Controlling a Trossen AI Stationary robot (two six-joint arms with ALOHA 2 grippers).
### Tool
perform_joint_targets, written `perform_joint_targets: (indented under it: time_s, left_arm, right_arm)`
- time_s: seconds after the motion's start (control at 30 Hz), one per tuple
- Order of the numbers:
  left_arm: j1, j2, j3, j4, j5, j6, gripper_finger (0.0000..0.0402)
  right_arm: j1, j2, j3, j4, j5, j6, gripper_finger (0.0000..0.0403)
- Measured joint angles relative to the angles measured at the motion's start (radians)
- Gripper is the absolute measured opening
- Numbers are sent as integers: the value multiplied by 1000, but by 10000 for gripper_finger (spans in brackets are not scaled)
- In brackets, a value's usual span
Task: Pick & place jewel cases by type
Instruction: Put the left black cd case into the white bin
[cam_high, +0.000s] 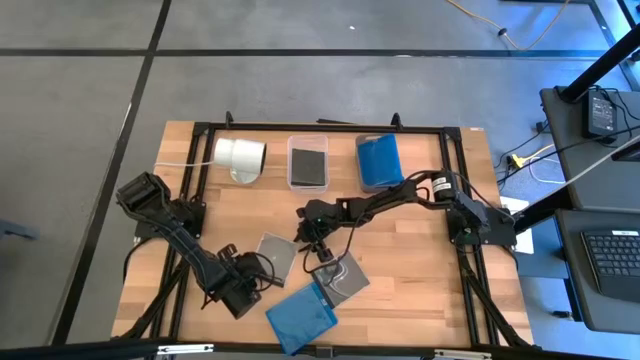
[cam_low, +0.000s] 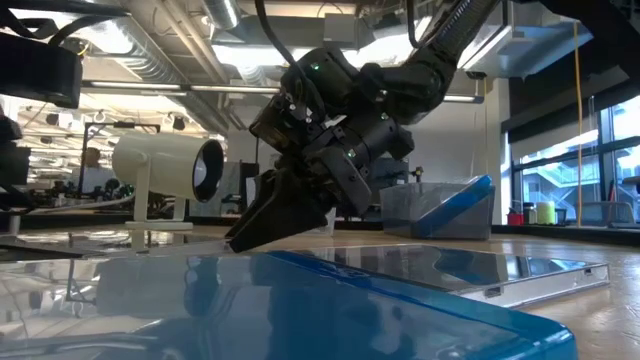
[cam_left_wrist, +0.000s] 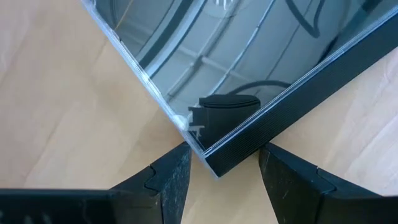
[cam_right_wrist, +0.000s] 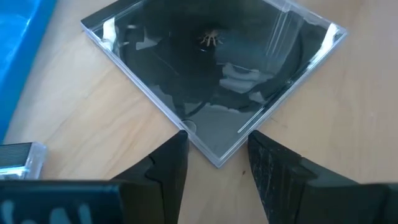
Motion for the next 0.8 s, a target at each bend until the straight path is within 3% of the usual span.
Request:
perform_joint_targets:
  time_s: [0.3, 0.5, 0.8]
  left_arm:
    - [0, 0, 0, 9, -38, 28, 184]
    - [0, -1, 0, 19, -52, 51, 184]
    - [0, -1, 0, 36, -66, 42, 184]
  right_arm:
    - [5, -2, 0, -85, 69, 4, 168]
    - [4, -6, 0, -110, 36, -23, 168]
    - [10, -14, -2, -137, 95, -19, 168]
